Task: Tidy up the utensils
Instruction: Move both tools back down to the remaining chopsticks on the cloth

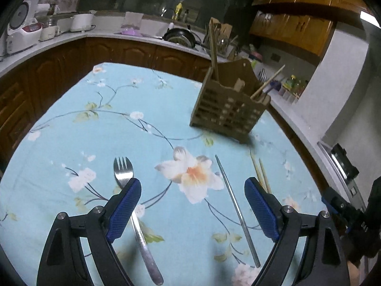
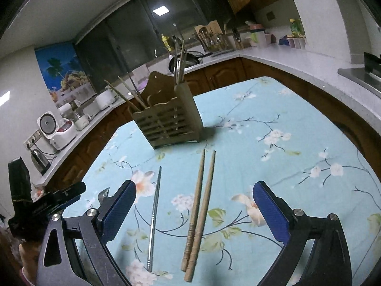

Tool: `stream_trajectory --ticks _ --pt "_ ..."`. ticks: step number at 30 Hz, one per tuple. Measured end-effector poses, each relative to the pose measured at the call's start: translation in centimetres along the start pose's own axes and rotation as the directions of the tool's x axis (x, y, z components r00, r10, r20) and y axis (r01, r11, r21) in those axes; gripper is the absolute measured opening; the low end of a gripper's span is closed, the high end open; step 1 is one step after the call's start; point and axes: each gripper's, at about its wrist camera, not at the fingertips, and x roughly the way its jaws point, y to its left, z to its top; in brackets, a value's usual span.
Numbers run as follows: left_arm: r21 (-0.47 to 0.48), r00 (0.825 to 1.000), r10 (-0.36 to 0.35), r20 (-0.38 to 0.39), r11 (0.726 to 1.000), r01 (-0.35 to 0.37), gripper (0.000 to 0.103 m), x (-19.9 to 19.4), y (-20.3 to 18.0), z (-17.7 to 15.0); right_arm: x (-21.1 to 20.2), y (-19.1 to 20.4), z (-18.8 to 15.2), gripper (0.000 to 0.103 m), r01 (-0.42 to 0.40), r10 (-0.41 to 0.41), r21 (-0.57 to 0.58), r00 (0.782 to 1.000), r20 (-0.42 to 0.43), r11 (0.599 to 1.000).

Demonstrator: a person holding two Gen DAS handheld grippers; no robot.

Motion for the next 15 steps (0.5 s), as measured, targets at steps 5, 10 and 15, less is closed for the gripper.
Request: stream_trajectory --ticks 5,10,15 --pt "0.011 1.000 0.005 -0.029 1.000 -0.004 0.089 0.3 -0.3 0.3 0.3 -0.4 0.1 0.100 0.002 -0.002 0.005 1.000 -0.007 1.000" --pt "0.021 0.999 0.010 -0.050 1.000 -0.009 0.089 1.0 -0.7 0.5 0.8 -0.5 0.1 0.099 0.007 -0.007 0.002 1.000 -0.017 1.000" --pt "0.028 0.998 0.016 -0.068 0.999 -0.014 0.089 1.8 -1.0 0.5 1.3 -0.5 0.2 0.099 0.019 -0.019 -0.013 1.000 -0.025 1.000"
